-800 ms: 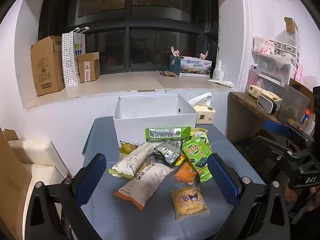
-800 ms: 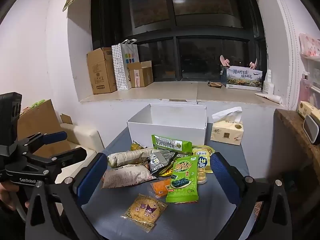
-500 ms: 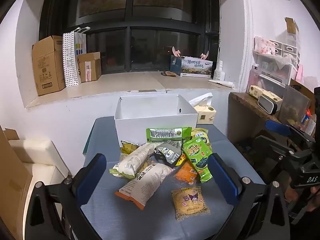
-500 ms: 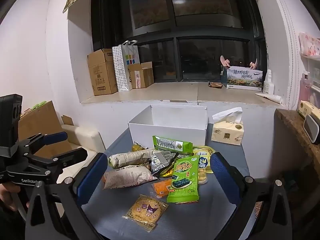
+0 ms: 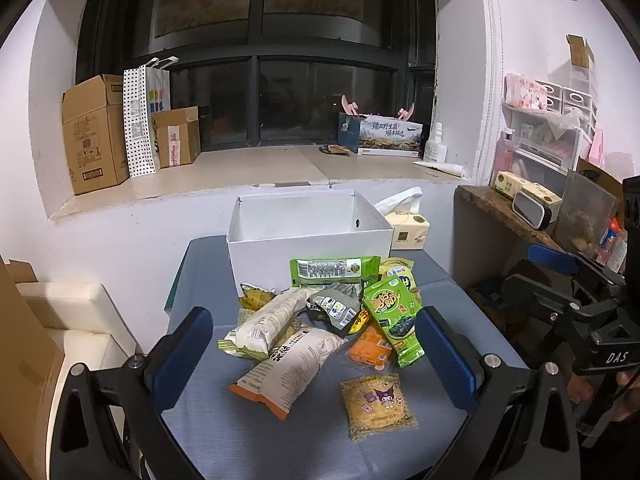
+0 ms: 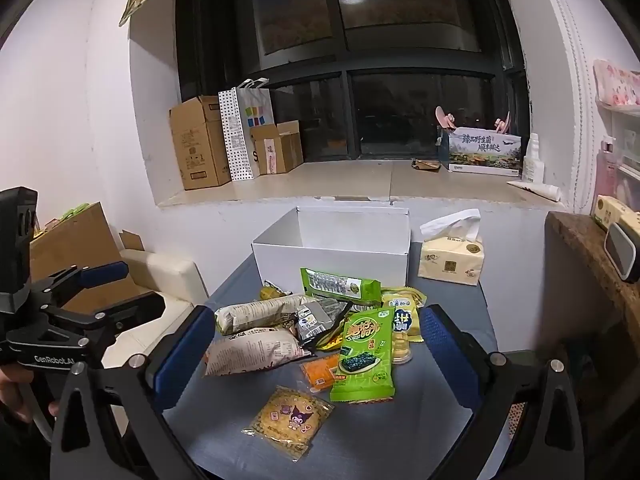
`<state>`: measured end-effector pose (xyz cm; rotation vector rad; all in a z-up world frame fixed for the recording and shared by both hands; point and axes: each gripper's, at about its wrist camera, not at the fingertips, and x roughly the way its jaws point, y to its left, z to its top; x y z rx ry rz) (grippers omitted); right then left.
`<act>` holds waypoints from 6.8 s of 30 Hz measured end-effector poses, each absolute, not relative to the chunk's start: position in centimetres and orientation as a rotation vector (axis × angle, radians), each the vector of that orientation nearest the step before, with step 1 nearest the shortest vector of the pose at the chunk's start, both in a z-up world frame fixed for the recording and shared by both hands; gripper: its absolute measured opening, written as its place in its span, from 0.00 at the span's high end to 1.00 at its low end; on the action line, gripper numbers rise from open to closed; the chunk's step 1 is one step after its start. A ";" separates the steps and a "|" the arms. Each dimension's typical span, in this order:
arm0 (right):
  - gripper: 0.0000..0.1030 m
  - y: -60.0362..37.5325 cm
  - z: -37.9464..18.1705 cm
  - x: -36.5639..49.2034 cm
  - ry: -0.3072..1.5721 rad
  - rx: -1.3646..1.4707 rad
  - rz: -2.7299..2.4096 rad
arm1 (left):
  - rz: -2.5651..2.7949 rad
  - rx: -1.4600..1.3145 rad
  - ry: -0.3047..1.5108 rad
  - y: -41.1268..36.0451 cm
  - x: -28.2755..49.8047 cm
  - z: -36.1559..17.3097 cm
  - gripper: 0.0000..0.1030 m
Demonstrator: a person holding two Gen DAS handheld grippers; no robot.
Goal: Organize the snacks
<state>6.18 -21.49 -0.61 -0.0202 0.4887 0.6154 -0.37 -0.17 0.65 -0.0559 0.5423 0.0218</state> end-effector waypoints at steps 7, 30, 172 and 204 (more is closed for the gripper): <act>0.00 -21.4 -1.0 6.4 0.504 -0.034 0.601 | 0.013 -0.052 0.538 -0.4 -0.5 0.7 0.00; 0.00 -21.1 -1.5 6.5 0.527 -0.048 0.592 | -0.007 -0.045 0.549 -0.5 -0.4 0.4 0.00; 0.00 -21.7 -1.4 22.3 0.552 0.260 0.749 | -0.081 -0.177 0.565 7.2 13.3 -1.9 0.00; 0.00 -8.7 -17.0 26.8 1.066 0.029 0.777 | -0.062 -0.130 0.603 5.5 1.7 -7.8 0.00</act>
